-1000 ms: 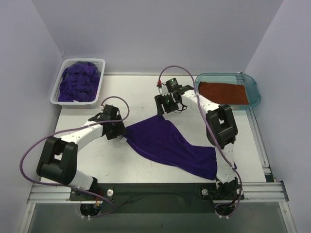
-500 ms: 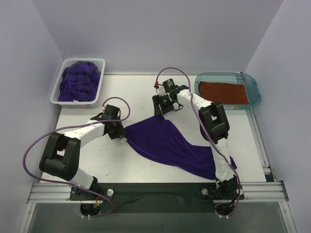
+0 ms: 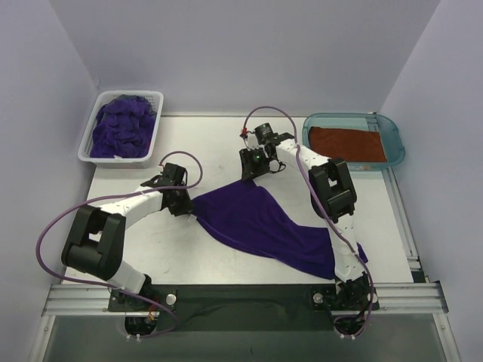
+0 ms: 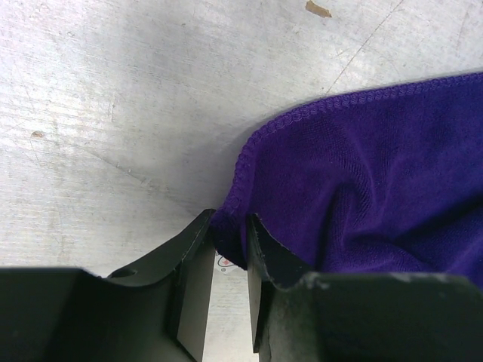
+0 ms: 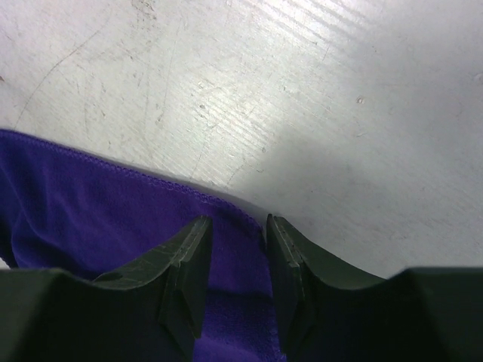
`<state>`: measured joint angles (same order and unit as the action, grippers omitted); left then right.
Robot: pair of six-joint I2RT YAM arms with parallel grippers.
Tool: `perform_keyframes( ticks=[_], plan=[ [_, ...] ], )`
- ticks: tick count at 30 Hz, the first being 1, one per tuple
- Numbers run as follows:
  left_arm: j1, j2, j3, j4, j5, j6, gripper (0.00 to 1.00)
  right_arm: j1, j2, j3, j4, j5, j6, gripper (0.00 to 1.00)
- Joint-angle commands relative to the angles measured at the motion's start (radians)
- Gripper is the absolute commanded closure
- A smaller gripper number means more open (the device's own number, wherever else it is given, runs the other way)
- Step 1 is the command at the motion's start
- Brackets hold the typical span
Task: Fold and stack the towels
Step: Flatten out the crumpled towel
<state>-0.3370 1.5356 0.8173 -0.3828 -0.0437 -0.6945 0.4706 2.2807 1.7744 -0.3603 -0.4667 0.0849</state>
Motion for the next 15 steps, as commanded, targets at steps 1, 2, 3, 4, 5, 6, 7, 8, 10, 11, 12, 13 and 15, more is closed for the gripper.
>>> perform_keyframes(
  ticks=[1,2,3,4,5,6,7,8,10,11,12,13,15],
  plan=[
    [0.007,-0.009,0.022,0.036,0.004,0.013,0.67,-0.009,0.007,-0.015,-0.035,-0.033,-0.002,0.66],
    [0.007,-0.008,0.022,0.035,0.004,0.013,0.68,-0.009,0.008,-0.015,-0.035,-0.036,-0.001,0.66],
    [0.007,-0.006,0.022,0.035,0.002,0.013,0.68,-0.009,0.01,-0.015,-0.037,-0.041,-0.005,0.66],
    [0.007,-0.006,0.019,0.036,0.002,0.013,0.69,-0.01,0.01,-0.016,-0.039,-0.044,-0.007,0.66],
    [0.007,-0.005,0.019,0.035,0.002,0.015,0.7,-0.01,0.013,-0.016,-0.037,-0.047,-0.007,0.66],
    [0.007,-0.006,0.017,0.035,0.002,0.015,0.71,-0.009,0.014,-0.018,-0.037,-0.049,-0.008,0.67],
    [0.007,-0.006,0.014,0.033,0.002,0.015,0.76,-0.009,0.016,-0.018,-0.039,-0.05,-0.008,0.69],
    [0.007,-0.005,0.014,0.035,0.001,0.016,0.78,-0.009,0.017,-0.017,-0.039,-0.05,-0.008,0.74],
    [0.007,-0.006,0.011,0.033,-0.001,0.018,0.82,-0.009,0.02,-0.017,-0.039,-0.052,-0.008,0.79],
    [0.007,-0.008,0.013,0.033,-0.001,0.016,0.84,-0.009,0.02,-0.015,-0.037,-0.05,-0.01,0.85],
    [0.007,-0.008,0.013,0.035,-0.001,0.018,0.87,-0.01,0.022,-0.01,-0.037,-0.05,-0.008,0.88],
    [0.009,-0.009,0.017,0.033,-0.001,0.018,0.89,-0.01,0.022,-0.006,-0.037,-0.053,-0.008,0.91],
    [0.007,-0.011,0.025,0.035,0.001,0.026,0.96,-0.013,0.016,0.008,-0.037,-0.061,-0.007,1.0]
  ],
)
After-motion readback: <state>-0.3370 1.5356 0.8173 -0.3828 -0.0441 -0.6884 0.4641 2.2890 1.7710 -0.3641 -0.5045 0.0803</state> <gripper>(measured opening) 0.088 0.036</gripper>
